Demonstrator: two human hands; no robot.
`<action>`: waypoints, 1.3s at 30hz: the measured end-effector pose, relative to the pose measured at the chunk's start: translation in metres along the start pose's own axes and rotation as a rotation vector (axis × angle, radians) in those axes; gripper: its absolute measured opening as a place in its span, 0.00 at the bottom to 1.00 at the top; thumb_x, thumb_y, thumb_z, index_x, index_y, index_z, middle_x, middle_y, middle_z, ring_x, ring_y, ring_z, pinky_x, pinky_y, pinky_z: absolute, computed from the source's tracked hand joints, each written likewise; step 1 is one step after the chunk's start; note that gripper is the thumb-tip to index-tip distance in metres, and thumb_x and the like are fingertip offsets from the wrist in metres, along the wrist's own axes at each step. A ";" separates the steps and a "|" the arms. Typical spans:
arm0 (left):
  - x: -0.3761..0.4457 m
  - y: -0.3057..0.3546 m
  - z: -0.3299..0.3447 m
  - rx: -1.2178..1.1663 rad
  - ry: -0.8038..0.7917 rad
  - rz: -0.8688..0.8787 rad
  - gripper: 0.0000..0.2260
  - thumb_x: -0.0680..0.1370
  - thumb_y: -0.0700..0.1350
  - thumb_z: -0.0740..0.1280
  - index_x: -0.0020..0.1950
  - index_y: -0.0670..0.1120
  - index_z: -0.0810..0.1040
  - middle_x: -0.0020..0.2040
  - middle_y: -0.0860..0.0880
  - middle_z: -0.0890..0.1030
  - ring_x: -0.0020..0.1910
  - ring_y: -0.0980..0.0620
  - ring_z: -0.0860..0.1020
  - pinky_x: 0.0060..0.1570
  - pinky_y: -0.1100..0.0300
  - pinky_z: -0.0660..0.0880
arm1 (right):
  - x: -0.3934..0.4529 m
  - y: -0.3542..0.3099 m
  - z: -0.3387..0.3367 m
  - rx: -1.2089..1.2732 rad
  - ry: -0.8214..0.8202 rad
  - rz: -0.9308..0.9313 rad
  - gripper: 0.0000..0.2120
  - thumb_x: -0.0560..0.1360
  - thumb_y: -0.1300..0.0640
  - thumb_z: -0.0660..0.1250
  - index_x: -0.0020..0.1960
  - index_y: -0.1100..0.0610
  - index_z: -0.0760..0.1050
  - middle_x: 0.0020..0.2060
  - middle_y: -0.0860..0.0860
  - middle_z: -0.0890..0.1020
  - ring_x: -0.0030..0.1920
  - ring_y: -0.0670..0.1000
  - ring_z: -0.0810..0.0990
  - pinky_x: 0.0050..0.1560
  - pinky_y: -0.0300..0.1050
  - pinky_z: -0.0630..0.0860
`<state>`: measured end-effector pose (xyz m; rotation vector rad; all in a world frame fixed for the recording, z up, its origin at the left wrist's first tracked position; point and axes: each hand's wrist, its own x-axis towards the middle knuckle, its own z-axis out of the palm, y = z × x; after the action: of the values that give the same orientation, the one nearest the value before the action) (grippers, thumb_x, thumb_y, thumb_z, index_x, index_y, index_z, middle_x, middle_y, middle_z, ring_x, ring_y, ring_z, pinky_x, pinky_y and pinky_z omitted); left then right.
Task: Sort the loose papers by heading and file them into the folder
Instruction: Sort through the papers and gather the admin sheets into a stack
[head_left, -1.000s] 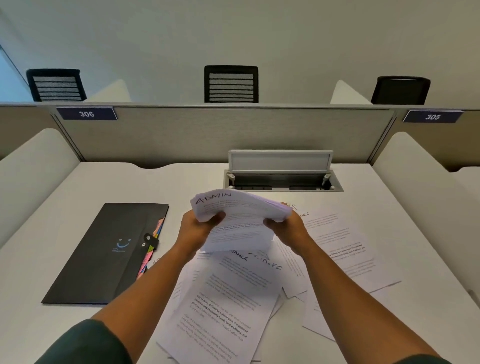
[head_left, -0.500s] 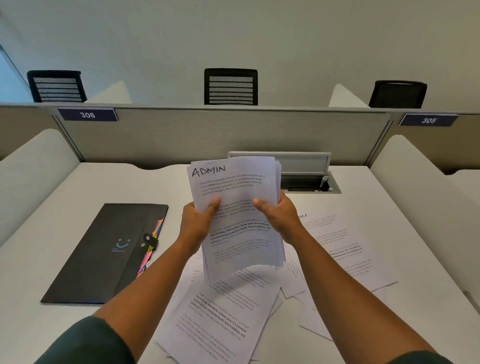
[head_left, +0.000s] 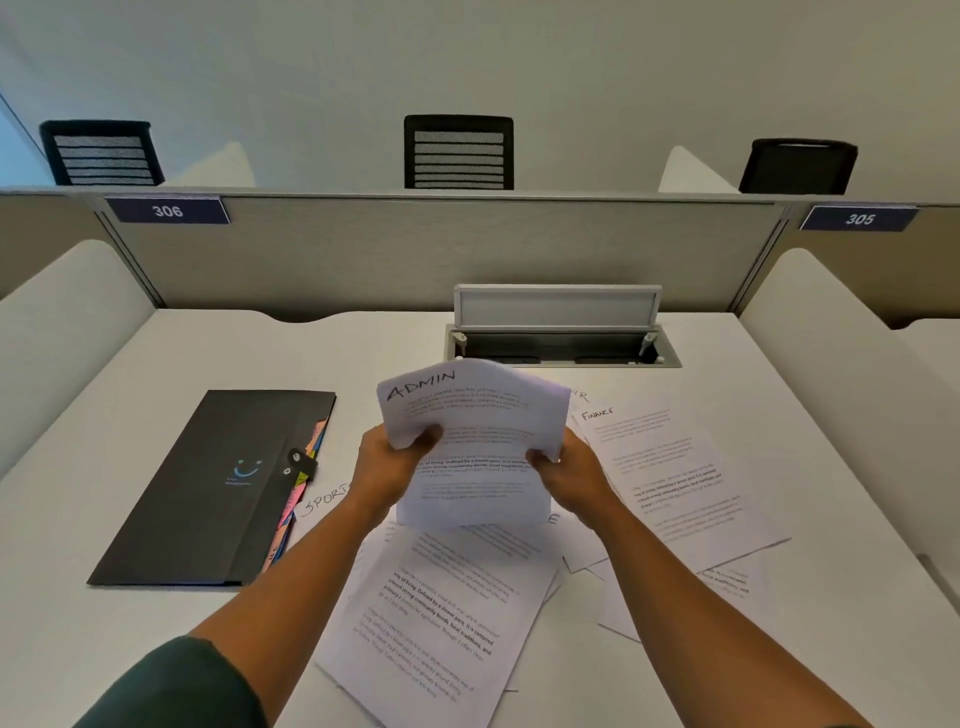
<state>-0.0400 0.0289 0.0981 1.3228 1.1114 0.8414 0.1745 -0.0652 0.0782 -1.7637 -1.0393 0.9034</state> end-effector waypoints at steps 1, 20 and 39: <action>-0.001 0.002 0.000 -0.018 0.015 0.000 0.10 0.75 0.47 0.73 0.56 0.49 0.79 0.50 0.48 0.84 0.47 0.46 0.84 0.42 0.53 0.83 | -0.001 -0.001 0.000 0.012 0.022 -0.004 0.12 0.78 0.53 0.67 0.61 0.49 0.72 0.54 0.49 0.81 0.54 0.53 0.81 0.53 0.49 0.81; -0.007 0.009 0.002 -0.114 0.044 0.036 0.10 0.73 0.45 0.75 0.52 0.46 0.81 0.48 0.46 0.86 0.42 0.45 0.85 0.37 0.55 0.83 | -0.015 -0.019 0.004 0.248 0.138 -0.005 0.17 0.75 0.50 0.71 0.61 0.47 0.72 0.53 0.47 0.81 0.49 0.53 0.83 0.48 0.50 0.83; 0.002 0.015 0.024 -0.376 -0.003 -0.066 0.16 0.73 0.38 0.74 0.60 0.45 0.78 0.55 0.46 0.84 0.52 0.47 0.83 0.49 0.48 0.82 | 0.005 -0.018 -0.008 0.999 0.304 0.349 0.22 0.69 0.70 0.74 0.61 0.62 0.76 0.57 0.60 0.82 0.55 0.59 0.82 0.58 0.56 0.78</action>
<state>-0.0143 0.0252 0.1103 0.9696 0.9337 0.9454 0.1785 -0.0587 0.0975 -1.1518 -0.0069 1.0613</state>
